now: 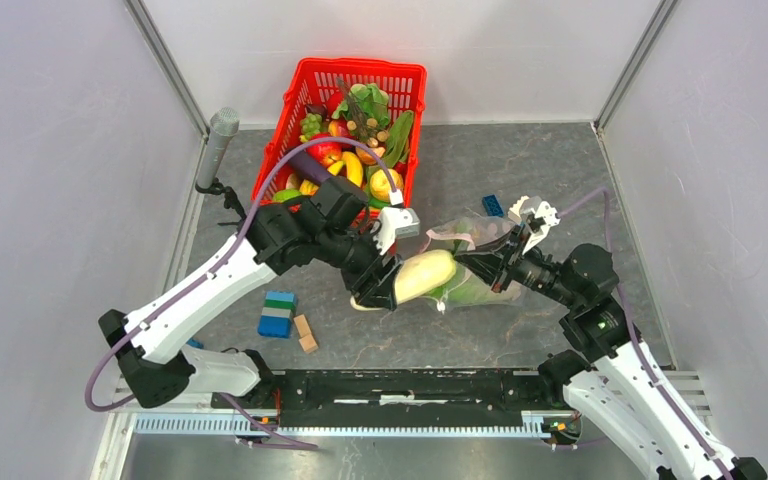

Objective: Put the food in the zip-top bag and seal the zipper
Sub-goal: Place the fake vegetable in the zipper food storage bag.

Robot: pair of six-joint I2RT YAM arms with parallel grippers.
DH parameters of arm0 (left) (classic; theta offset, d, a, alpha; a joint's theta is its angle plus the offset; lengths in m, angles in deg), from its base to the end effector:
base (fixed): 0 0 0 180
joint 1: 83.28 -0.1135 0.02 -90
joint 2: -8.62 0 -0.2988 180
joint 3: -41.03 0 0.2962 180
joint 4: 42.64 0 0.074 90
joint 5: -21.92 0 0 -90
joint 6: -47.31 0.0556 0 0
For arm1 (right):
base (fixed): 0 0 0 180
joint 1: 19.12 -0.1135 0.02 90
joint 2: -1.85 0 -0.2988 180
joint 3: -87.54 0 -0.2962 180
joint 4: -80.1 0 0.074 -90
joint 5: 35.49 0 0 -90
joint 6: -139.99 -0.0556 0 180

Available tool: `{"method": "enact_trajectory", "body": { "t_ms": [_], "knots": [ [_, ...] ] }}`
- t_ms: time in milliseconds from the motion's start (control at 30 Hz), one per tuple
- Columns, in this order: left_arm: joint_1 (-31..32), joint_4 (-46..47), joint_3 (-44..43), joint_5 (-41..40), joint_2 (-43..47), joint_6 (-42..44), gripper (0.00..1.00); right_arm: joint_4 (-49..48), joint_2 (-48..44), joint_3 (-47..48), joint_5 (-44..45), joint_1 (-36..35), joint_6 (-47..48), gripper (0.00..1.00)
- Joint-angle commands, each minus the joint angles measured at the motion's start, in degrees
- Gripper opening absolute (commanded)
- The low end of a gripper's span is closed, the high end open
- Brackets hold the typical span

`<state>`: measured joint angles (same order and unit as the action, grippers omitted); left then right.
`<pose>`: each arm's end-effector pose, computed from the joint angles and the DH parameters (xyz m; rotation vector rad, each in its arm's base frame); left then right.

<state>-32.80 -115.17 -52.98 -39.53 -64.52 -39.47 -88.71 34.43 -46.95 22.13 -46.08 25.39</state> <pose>0.1617 -0.2378 0.4086 1.3590 2.1828 -0.9539 0.1450 0.1072 0.3443 -0.5092 1.5819 1.1300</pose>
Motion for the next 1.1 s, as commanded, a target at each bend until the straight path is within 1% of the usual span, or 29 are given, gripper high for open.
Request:
{"method": "enact_trajectory", "body": {
  "t_ms": [0,100,200,267,333,467,600,633,667,700,767,833,900,1067],
  "knots": [
    [0.8,6.8,-3.3,-1.6,-2.8,-1.6,0.11,-6.5,-0.3,-0.2,-4.9,-0.3,0.2,0.00],
    [0.8,7.3,-4.6,-2.8,-5.2,-2.2,0.12,-6.3,-0.6,-0.2,-6.0,-0.5,0.5,0.00],
    [0.9,6.9,-6.7,-6.2,-7.7,-2.6,0.12,-5.9,-0.8,-0.2,-7.0,-0.5,0.8,0.00],
    [0.9,6.8,-7.7,-8.4,-8.6,-2.6,0.15,-5.8,-0.6,-0.2,-8.1,-0.7,0.9,0.00],
    [0.9,6.9,-8.5,-8.8,-9.2,-2.6,0.16,-5.8,-0.6,-0.4,-9.0,-0.8,1.2,0.00],
    [1.4,6.1,-11.0,-4.5,-11.3,-1.7,0.22,-4.9,-0.8,-0.3,-7.8,-0.9,2.2,0.00],
    [3.5,3.2,-15.0,-5.2,-15.5,0.4,0.32,-3.8,0.2,-0.2,-6.4,-1.0,2.9,0.00],
    [4.1,2.8,-15.5,-5.9,-16.2,0.7,0.38,-4.5,-0.1,-0.6,-6.0,-1.0,2.7,0.00],
    [4.4,2.8,-15.8,-6.7,-16.7,0.6,0.49,-5.0,-0.6,-1.2,-4.9,-1.0,2.4,0.00],
    [4.6,2.8,-15.8,-7.3,-16.8,0.8,0.52,-5.1,-1.1,-1.5,-3.5,-1.0,2.2,0.00],
    [4.6,3.5,-14.8,-8.8,-15.9,0.8,0.56,-4.8,-1.9,-1.7,-1.7,-1.0,2.4,0.00],
    [4.6,5.6,-13.0,-9.9,-13.8,0.6,0.69,-4.6,-2.3,-1.9,-0.6,-1.0,2.4,0.00],
    [4.5,8.1,-11.0,-10.5,-11.4,0.2,0.79,-5.0,-1.9,-2.1,-0.2,-1.0,2.2,0.00],
    [4.5,9.8,-7.4,-12.2,-7.4,0.1,0.94,-5.7,-1.6,-2.4,1.4,-1.0,1.6,0.00]
  ]
}}
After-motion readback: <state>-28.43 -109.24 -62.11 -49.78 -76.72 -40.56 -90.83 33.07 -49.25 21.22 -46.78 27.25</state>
